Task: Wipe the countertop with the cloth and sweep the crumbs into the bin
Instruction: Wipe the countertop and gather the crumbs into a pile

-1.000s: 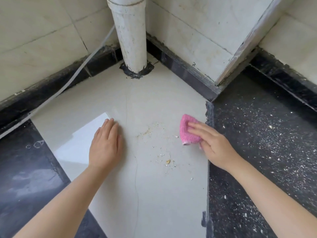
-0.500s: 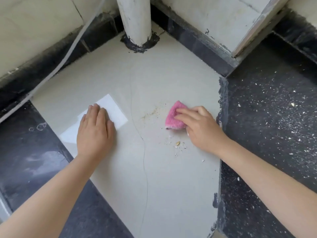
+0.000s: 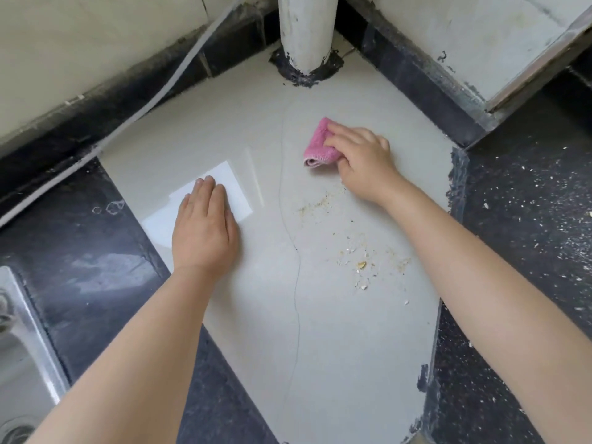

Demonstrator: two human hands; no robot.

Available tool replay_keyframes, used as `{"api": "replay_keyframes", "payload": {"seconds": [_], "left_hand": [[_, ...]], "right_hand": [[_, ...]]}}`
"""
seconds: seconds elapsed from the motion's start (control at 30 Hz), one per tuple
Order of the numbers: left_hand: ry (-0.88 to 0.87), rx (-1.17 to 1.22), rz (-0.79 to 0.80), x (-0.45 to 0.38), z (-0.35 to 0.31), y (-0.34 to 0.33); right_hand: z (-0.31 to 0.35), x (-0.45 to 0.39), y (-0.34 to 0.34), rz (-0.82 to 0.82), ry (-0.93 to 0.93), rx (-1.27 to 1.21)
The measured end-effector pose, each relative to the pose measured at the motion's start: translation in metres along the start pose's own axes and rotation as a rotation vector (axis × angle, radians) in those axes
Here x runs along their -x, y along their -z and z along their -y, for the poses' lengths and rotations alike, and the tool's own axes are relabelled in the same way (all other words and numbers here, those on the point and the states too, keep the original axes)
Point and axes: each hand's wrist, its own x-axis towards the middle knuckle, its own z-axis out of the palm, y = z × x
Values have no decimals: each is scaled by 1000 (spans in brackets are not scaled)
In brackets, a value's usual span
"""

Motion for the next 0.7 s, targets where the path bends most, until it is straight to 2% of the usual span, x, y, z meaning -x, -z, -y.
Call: {"api": "replay_keyframes", "payload": {"seconds": [0.13, 0.2, 0.3, 0.37, 0.5, 0.63, 0.7], "left_hand": [[-1, 25, -10, -1, 1, 1], [-9, 31, -15, -1, 0, 1], [-5, 37, -15, -2, 1, 3], [-1, 47, -1, -4, 0, 3], [12, 57, -8, -6, -1, 6], [3, 62, -26, -6, 0, 6], [0, 61, -27, -6, 0, 6]], "right_hand": [[-1, 62, -15, 49, 287, -111], [-12, 85, -10, 149, 371, -173], [-18, 79, 25, 305, 280, -429], [-11, 57, 44, 277, 219, -548], [23, -2, 31, 116, 263, -317], [42, -8, -8, 150, 274, -142], [39, 16, -15, 189, 382, -164]]}}
